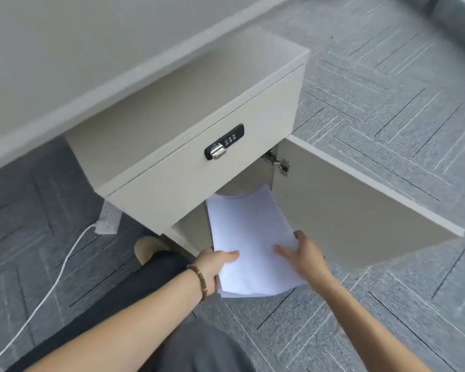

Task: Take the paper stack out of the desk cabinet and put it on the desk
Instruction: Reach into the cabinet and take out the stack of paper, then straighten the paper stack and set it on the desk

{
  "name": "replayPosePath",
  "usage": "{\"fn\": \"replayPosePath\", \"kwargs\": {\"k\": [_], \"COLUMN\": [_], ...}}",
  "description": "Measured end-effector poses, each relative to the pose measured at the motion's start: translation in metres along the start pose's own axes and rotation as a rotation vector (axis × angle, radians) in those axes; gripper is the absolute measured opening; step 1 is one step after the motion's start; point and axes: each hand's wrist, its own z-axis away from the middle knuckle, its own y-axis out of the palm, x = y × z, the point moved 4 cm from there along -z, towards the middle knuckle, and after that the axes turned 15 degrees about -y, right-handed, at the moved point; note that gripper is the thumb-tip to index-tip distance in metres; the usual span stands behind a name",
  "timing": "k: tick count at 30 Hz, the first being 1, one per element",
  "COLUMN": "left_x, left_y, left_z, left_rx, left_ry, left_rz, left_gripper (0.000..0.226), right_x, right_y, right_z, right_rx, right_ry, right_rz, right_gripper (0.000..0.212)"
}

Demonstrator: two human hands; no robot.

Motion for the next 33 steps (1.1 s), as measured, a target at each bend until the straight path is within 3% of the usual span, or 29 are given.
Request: {"fn": "replayPosePath", "kwargs": {"k": [4, 10, 15, 18, 22, 29, 33], "left_x": [0.008, 0.02, 0.027, 0.03, 0.036, 0.03, 0.018], "left_y": [-0.001, 0.013, 0.02, 0.025, 0.033, 0.019, -0.012], "left_z": [0.027, 0.149, 0.206, 0.251, 0.337, 0.457, 0.506], "left_rx": [0.058, 0.124, 0.169, 0.208, 0.266, 0.224, 0.24], "left_ry": [0.043, 0.104, 0.165, 0.222, 0.363, 0.644, 0.786], "left_rz": [-0.054, -0.129, -0.206, -0.211, -0.198, -0.167, -0.108], "left_gripper": [0.109, 0.078, 0.076, 0.087, 0.038, 0.019, 0.02], "right_x": [0.03, 0.072, 0.105, 0.13, 0.163, 0.237, 0.291], "right_y": [-0.032, -0.078, -0.116, -0.141, -0.177, -0.223, -0.228], "right_z": [0.049, 0.128, 0.186, 0.222, 0.268, 0.328, 0.344], "right_rx": [-0.076, -0.165, -0.282, -0.344, -0.427, -0.613, -0.633], "right_ry": [-0.008, -0.042, -0.069, -0.121, -0.222, -0.456, -0.604], "right_rz": [-0.017, -0.07, -0.146, -0.165, -0.175, -0.162, -0.201], "right_gripper": [0.039, 0.03, 0.024, 0.021, 0.019, 0.021, 0.015]}}
